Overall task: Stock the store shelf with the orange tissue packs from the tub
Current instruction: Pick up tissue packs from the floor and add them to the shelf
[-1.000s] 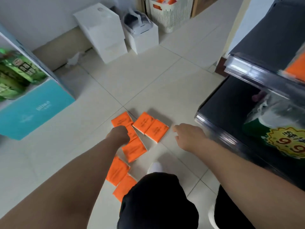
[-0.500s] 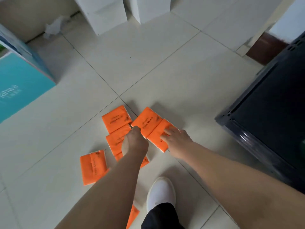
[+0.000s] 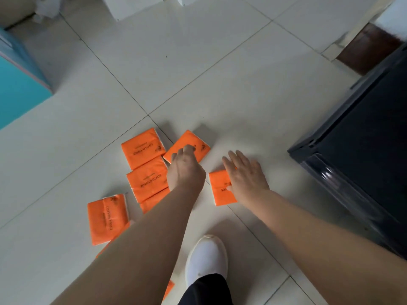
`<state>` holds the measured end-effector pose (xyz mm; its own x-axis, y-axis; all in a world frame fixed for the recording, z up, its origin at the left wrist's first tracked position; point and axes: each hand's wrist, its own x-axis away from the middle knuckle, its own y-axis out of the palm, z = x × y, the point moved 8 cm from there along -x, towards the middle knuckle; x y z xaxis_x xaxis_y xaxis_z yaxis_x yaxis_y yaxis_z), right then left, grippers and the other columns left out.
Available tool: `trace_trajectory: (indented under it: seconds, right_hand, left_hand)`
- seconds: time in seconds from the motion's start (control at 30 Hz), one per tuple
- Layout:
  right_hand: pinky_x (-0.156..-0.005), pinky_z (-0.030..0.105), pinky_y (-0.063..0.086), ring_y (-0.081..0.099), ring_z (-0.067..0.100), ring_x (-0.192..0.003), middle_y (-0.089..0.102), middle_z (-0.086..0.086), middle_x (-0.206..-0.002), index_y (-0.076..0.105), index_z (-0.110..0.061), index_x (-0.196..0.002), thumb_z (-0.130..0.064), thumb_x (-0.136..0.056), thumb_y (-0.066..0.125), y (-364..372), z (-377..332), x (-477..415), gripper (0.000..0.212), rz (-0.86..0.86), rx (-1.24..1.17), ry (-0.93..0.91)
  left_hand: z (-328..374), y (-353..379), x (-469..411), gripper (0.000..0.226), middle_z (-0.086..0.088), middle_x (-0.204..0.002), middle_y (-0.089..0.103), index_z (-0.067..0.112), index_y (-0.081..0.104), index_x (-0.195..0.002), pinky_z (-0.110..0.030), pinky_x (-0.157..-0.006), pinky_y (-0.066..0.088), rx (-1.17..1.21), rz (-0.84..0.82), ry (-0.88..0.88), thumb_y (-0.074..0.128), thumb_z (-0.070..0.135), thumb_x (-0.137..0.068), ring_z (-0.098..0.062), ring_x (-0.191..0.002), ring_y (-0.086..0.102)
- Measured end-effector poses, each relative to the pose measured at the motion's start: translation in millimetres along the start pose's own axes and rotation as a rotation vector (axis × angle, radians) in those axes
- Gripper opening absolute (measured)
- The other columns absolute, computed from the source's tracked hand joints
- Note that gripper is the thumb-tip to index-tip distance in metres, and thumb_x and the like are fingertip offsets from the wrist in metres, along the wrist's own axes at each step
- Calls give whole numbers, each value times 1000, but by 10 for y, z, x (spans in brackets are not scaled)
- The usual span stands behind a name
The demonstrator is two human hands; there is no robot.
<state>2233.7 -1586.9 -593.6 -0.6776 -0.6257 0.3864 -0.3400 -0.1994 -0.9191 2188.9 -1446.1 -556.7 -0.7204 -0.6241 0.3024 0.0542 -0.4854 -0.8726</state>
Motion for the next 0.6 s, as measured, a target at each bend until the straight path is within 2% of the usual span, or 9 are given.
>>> trace_trajectory:
  seconds: [0.03,0.07,0.13,0.2,0.27,0.33,0.43,0.5,0.6]
  right_hand:
    - [-110,43,21,10,23,-146,16,7,-157,30,-17,-145,-34,-88,62,57,13,-40,68,-95,26,6]
    - [-109,42,22,14,23,-145,23,7,-154,34,-17,-142,-40,-86,63,91,36,-44,67,-153,47,24]
    - [-100,39,30,39,25,-130,48,5,-134,43,-17,-129,-46,-79,68,90,105,26,63,-167,10,91]
    - [-90,37,35,55,25,-110,60,3,-114,43,-18,-117,-47,-78,70,54,190,173,56,-146,-68,156]
    - [-85,37,37,57,24,-105,60,1,-109,42,-18,-112,-45,-82,67,-19,262,293,47,-42,-116,179]
    - [-85,38,38,53,23,-109,57,-1,-113,42,-20,-117,-38,-85,64,-83,324,403,42,51,-149,192]
    - [-82,38,40,50,25,-110,55,1,-115,47,-21,-124,-29,-84,65,-60,329,476,45,102,-131,179]
    - [-76,38,42,53,27,-101,57,3,-104,56,-20,-112,-23,-78,70,-51,321,497,37,135,-114,175]
    - [-75,38,44,56,28,-93,58,4,-97,57,-18,-102,-18,-73,71,-52,316,528,33,149,-162,181]
  left_hand:
    - [-29,-7,-11,48,-4,-128,53,17,49,-130,-38,-90,44,-11,1,-3,45,-1,-85,-24,-122,44]
    - [-73,-14,-27,49,-3,-129,52,17,48,-130,-38,-88,44,-25,5,-15,45,-1,-85,-23,-122,44]
    - [-154,-26,-81,48,-4,-128,51,16,46,-129,-37,-84,44,-73,13,-40,46,-1,-84,-24,-121,43]
    - [-190,9,-165,43,-6,-128,49,13,44,-127,-38,-83,44,-142,-13,-62,48,2,-86,-26,-121,42]
    - [-209,35,-271,38,-7,-129,47,12,42,-125,-39,-86,44,-204,-50,-89,52,7,-88,-26,-123,40]
    - [-235,67,-349,38,-6,-130,47,12,42,-124,-40,-88,45,-230,-83,-140,56,11,-88,-27,-125,40]
    - [-262,132,-325,53,-9,-133,46,10,38,-129,-39,-92,44,-289,-149,-189,67,21,-85,-29,-126,39]
    - [-230,213,-259,73,-9,-134,43,9,37,-134,-37,-93,43,-362,-204,-154,75,34,-78,-28,-126,39]
    - [-181,297,-198,78,-5,-132,41,14,45,-130,-36,-94,39,-473,-241,-90,78,49,-69,-27,-125,34]
